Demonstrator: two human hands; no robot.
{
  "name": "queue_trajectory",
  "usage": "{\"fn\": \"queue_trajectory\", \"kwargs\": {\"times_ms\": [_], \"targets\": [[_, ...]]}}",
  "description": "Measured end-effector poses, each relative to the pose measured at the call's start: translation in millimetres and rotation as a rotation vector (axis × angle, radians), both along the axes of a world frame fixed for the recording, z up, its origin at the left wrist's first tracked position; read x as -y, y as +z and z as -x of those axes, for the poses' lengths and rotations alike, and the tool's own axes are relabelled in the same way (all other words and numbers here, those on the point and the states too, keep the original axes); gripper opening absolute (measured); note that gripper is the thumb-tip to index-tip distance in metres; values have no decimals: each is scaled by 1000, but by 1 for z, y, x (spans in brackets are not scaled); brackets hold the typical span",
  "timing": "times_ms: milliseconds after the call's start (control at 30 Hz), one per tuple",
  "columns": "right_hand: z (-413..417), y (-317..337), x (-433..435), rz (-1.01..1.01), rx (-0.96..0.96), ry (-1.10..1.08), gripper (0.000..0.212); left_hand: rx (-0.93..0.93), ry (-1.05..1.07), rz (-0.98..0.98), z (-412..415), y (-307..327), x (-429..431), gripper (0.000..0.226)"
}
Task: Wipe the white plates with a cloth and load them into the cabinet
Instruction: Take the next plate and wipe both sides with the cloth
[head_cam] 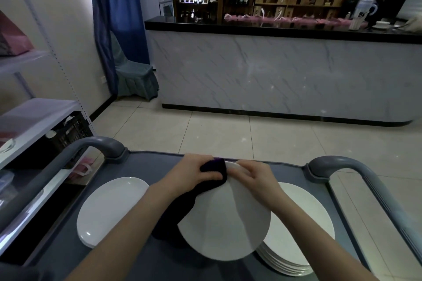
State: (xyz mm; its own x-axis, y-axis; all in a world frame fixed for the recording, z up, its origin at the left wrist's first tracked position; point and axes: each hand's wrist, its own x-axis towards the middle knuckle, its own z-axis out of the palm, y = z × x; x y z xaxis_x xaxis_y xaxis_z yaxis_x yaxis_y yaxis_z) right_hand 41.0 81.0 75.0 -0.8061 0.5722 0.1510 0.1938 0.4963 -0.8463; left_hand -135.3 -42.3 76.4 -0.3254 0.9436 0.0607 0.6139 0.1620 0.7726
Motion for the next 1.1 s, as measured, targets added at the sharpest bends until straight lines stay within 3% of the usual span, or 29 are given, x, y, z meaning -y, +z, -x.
{"fn": "queue_trajectory", "kwargs": {"times_ms": [200,333,433,533,667,800,933,1100], "targets": [[0,-10,4,113,-129,-174,37,287,573,-236,-18,-35,25,20],[1,-27,21,315,-271,-424,28,716,956,-343,-56,-67,35,21],[0,-38,29,402,-268,-496,24,922,1051,-355,-67,-80,34,24],[-7,-39,20,340,-150,-422,20,798,968,-336,-55,-73,38,21],[-5,-13,-5,127,-63,-189,8,350,632,-281,-28,-47,40,20],[13,2,-5,-130,223,159,23,122,302,-173,-22,-28,28,32],[15,-10,4,-231,121,115,32,166,399,-187,-25,-35,31,19],[11,-15,2,4,-124,-247,36,645,834,-328,-53,-68,50,14]]}}
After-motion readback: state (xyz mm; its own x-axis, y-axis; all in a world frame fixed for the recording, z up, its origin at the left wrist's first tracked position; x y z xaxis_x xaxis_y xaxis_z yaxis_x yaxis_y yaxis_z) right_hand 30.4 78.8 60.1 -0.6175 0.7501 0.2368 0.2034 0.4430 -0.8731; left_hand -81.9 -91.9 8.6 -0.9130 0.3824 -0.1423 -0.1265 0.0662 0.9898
